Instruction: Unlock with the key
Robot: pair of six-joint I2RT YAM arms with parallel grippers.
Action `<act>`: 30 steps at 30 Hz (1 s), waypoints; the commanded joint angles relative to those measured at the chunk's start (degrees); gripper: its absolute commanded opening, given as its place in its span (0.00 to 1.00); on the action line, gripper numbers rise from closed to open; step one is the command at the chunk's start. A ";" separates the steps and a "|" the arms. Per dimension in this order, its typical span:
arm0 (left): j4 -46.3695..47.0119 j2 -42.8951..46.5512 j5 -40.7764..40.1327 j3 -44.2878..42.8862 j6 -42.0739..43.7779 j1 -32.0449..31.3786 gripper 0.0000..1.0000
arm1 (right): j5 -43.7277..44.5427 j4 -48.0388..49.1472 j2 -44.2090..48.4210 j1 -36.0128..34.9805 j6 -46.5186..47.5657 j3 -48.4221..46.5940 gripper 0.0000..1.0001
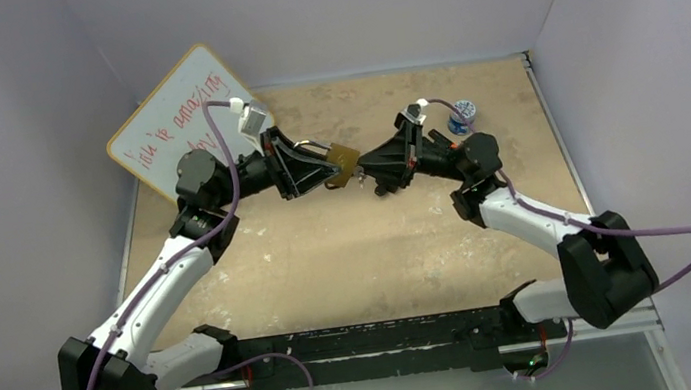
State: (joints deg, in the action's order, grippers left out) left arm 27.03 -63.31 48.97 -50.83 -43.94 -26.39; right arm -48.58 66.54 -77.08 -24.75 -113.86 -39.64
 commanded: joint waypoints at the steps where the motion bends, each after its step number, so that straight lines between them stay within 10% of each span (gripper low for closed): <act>1: 7.05 1.97 -0.76 -2.96 3.35 -0.33 0.00 | 0.66 -11.13 5.43 3.39 10.02 -1.60 0.36; 6: -1.03 3.14 -5.08 -4.26 7.26 -0.31 0.00 | 1.05 -48.10 9.07 6.31 36.48 -8.25 0.56; 12: -3.39 1.61 -3.07 -4.65 8.24 -0.33 0.00 | 5.96 -67.90 10.19 7.57 53.90 -16.38 0.65; 30: -6.02 -7.43 15.12 -6.71 6.46 -2.53 0.00 | 0.06 -71.37 8.19 0.64 81.57 -35.46 0.71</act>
State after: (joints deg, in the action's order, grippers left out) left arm 15.77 -70.85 59.70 -53.06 -37.39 -27.22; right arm -46.06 -5.39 -68.18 -20.38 -38.46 -71.75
